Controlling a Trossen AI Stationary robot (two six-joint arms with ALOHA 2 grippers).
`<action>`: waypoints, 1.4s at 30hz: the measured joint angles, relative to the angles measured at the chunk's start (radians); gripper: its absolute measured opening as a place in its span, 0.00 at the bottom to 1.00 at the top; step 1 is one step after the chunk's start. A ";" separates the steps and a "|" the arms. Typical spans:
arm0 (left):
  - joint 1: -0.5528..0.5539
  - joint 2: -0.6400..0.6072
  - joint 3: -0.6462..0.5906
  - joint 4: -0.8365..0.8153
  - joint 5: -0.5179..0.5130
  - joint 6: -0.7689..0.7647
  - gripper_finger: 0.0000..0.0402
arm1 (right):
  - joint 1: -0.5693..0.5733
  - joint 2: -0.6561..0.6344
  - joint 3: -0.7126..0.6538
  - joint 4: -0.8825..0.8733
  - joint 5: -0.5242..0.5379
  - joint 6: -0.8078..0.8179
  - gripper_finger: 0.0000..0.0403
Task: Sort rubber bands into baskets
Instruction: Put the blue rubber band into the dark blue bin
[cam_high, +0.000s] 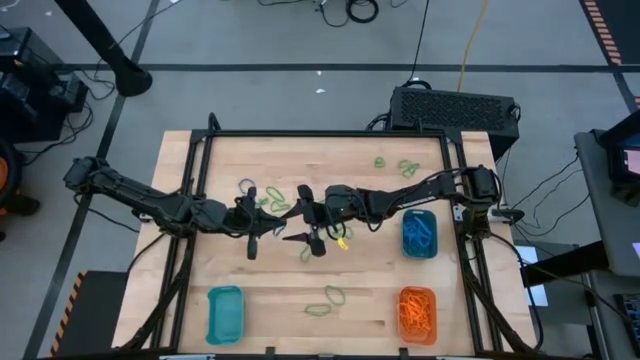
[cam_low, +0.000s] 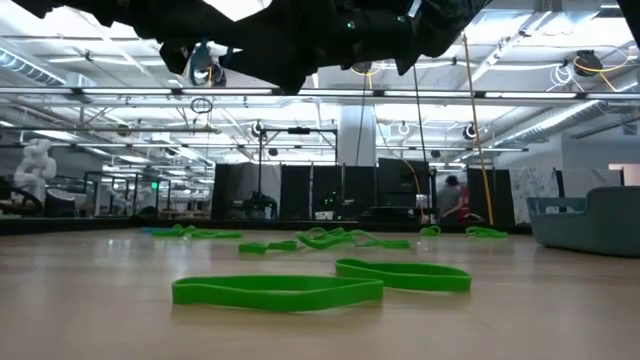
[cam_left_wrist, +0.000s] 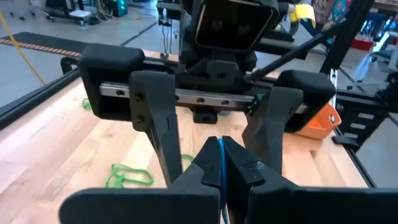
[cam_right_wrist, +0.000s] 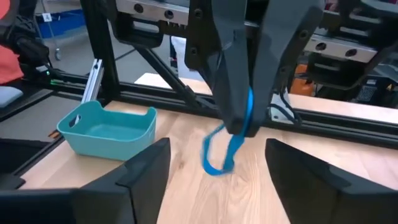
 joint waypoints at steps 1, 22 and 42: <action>0.000 0.000 0.000 0.007 -0.003 0.000 0.00 | 0.000 0.000 0.000 0.003 0.001 0.000 0.61; 0.000 0.000 0.000 -0.066 -0.036 -0.006 0.24 | -0.001 0.000 0.000 -0.019 0.130 -0.067 0.01; 0.004 -0.006 0.001 -0.414 -0.086 -0.048 0.58 | 0.023 -0.287 0.000 -0.927 0.240 0.217 0.00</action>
